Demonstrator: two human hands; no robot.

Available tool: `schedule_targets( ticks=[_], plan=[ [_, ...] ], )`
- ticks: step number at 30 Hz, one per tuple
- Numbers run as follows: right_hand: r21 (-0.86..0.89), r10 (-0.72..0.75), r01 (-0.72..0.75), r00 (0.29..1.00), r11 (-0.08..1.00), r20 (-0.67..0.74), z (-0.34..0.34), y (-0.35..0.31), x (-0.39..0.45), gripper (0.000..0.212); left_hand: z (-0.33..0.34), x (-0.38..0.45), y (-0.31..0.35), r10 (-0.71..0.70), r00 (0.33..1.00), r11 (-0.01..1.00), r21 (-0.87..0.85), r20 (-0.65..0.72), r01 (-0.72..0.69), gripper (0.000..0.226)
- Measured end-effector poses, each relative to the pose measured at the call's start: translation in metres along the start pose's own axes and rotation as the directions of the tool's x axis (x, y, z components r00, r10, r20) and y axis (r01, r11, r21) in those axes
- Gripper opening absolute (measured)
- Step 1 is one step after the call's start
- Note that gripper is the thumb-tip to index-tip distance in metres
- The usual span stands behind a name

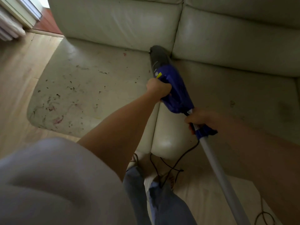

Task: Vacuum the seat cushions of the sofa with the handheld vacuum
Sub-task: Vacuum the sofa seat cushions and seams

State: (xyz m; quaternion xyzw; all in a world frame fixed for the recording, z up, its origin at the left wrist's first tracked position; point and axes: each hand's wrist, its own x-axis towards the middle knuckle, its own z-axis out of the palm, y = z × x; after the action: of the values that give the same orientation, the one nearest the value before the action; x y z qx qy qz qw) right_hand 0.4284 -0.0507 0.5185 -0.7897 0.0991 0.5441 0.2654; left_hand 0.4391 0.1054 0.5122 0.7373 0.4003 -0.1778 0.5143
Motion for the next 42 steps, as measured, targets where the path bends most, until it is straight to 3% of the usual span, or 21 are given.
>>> schedule_targets(
  ticks=[7,12,14,24,27,30,37,42],
  plan=[
    [-0.033,0.121,-0.121,0.993,0.992,0.011,0.008,-0.005,0.057,0.024,0.011,0.055,-0.03,-0.1,0.995,0.993,-0.063,-0.007,0.099,0.037],
    [-0.016,0.102,-0.101,0.995,0.995,0.015,0.017,-0.001,0.063,0.004,0.012,0.055,-0.04,-0.094,0.996,0.992,-0.089,-0.003,0.093,0.031],
    [-0.028,0.083,-0.083,0.997,0.996,0.008,0.016,-0.001,0.059,0.006,0.011,0.051,-0.038,-0.084,0.996,0.993,-0.085,-0.014,0.082,0.034],
    [0.012,-0.006,0.006,1.0,1.0,0.021,0.054,0.051,-0.031,0.008,0.003,-0.05,-0.058,-0.081,0.995,0.991,-0.099,0.052,0.086,0.029],
    [0.031,-0.027,0.026,0.999,0.999,0.024,0.052,0.048,-0.065,0.013,-0.008,-0.081,-0.045,-0.027,0.998,0.99,-0.137,0.051,0.034,0.036],
    [0.066,-0.025,0.024,0.999,0.997,0.019,0.047,0.028,-0.083,0.017,-0.024,-0.094,-0.02,0.022,0.999,0.983,-0.182,0.034,-0.015,0.025],
    [0.085,0.003,-0.003,1.0,0.996,0.008,0.102,0.011,-0.123,0.024,-0.065,-0.111,-0.028,0.033,0.995,0.994,0.103,0.099,-0.043,0.037],
    [0.194,0.029,-0.02,0.999,0.981,-0.044,0.148,0.02,-0.125,0.024,-0.08,-0.12,-0.05,0.027,0.981,0.973,0.222,0.19,-0.069,0.031]
  ],
)
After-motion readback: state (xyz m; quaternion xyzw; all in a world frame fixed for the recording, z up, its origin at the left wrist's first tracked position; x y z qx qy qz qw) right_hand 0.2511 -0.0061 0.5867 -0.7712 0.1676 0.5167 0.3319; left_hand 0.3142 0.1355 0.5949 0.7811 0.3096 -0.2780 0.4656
